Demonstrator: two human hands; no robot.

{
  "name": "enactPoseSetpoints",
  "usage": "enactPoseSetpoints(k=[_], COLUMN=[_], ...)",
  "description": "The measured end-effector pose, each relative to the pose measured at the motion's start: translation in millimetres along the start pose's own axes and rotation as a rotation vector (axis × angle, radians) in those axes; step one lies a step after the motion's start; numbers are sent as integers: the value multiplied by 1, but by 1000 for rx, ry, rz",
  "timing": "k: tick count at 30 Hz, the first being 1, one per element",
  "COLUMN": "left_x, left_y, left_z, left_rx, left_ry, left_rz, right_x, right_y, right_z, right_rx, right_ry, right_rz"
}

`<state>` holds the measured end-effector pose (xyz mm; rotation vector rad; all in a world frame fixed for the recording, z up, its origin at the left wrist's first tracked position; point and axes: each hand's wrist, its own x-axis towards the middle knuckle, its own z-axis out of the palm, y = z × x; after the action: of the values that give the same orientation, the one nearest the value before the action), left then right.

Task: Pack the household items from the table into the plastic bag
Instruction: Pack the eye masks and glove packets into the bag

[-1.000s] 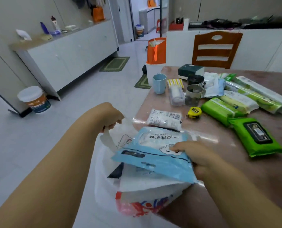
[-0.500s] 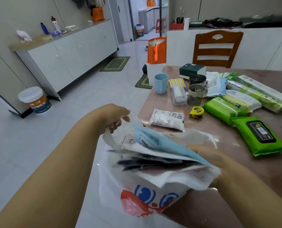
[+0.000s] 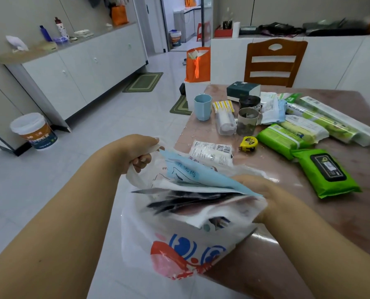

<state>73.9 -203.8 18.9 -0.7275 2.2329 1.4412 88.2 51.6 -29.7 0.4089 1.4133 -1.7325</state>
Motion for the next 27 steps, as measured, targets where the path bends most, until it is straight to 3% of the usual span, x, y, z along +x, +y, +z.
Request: enactPoseSetpoints(k=[4, 9, 10, 14, 18, 21, 24, 25, 27], left_x=[-4, -10, -11, -13, -12, -11, -9, -8, -6], left_y=[1, 9, 10, 11, 8, 6, 4, 5, 7], left_z=[-3, 4, 7, 13, 8, 5, 4, 4, 5], left_rx=[9, 64, 69, 81, 46, 19, -1, -2, -3], left_ry=[-29, -49, -52, -30, -43, -51, -44, -38, -28], left_rz=[19, 13, 15, 25, 30, 40, 37, 35, 39], right_x=[23, 61, 62, 55, 41, 33, 41, 48, 67], right_y=[-5, 3, 7, 20, 19, 3, -25, -31, -36], right_z=[9, 35, 42, 60, 51, 37, 0, -10, -17], right_rx=[84, 66, -9, -681, -1053, -1275, -1179, -1111, -827], right_ry=[147, 272, 279, 258, 240, 458, 896, 942, 774], right_rz=[55, -101, -99, -116, -136, -262, -462, -417, -340])
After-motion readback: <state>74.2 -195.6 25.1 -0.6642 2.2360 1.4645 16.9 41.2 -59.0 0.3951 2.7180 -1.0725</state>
